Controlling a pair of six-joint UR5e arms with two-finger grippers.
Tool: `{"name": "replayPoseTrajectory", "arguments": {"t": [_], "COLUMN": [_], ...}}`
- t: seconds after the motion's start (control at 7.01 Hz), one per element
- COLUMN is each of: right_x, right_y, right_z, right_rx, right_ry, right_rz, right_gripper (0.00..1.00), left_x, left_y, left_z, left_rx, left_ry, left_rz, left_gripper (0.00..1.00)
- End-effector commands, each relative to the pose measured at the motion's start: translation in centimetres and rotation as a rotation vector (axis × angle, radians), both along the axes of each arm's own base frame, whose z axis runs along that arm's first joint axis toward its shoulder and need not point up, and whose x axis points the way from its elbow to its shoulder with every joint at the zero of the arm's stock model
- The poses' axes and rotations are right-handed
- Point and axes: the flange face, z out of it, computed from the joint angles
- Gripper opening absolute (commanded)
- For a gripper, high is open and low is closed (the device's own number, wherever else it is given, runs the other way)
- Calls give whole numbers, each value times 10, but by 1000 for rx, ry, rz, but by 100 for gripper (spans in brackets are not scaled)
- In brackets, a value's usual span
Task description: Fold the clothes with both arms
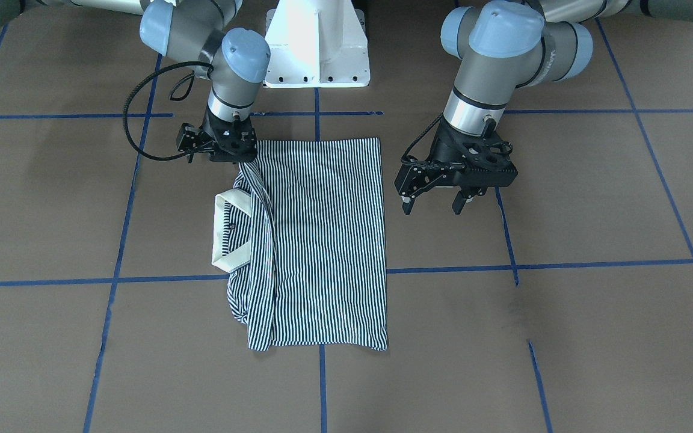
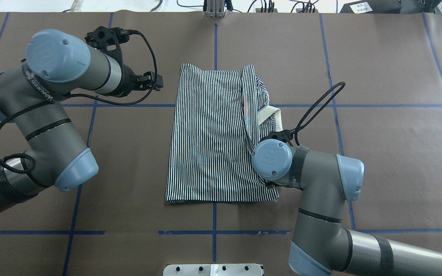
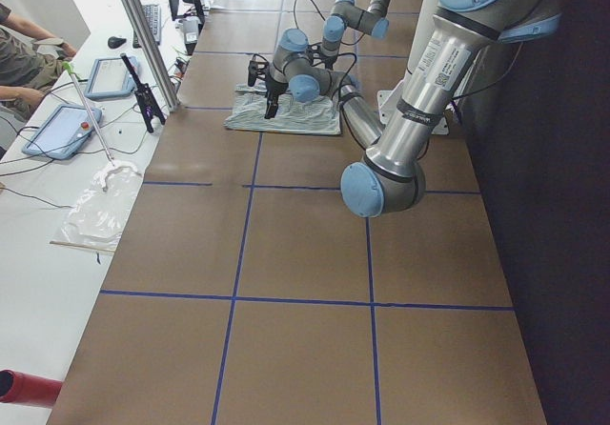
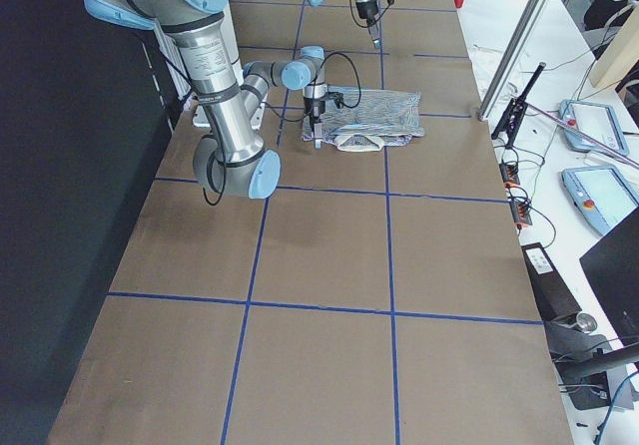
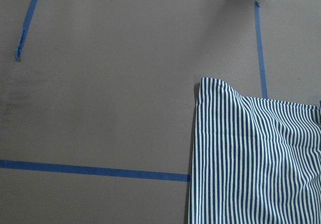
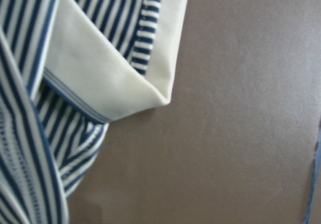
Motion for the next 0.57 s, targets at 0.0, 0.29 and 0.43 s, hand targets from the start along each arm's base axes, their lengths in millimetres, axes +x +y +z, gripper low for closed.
{"name": "replayPoseTrajectory", "arguments": {"t": [0.0, 0.29, 0.43], "right_x": [29, 23, -15], "right_y": [-13, -43, -62], "right_z": [-16, -75, -88], "right_rx": [22, 69, 90], "right_ry": [-47, -143, -197], "right_rz": [-1, 3, 10], "right_gripper": [100, 100, 100], "left_x": [0, 0, 0], "left_y": [0, 1, 0], "left_z": [-1, -1, 0], "left_rx": [0, 1, 0], "left_ry": [0, 1, 0], "left_rz": [1, 2, 1], "left_gripper": [100, 100, 100]}}
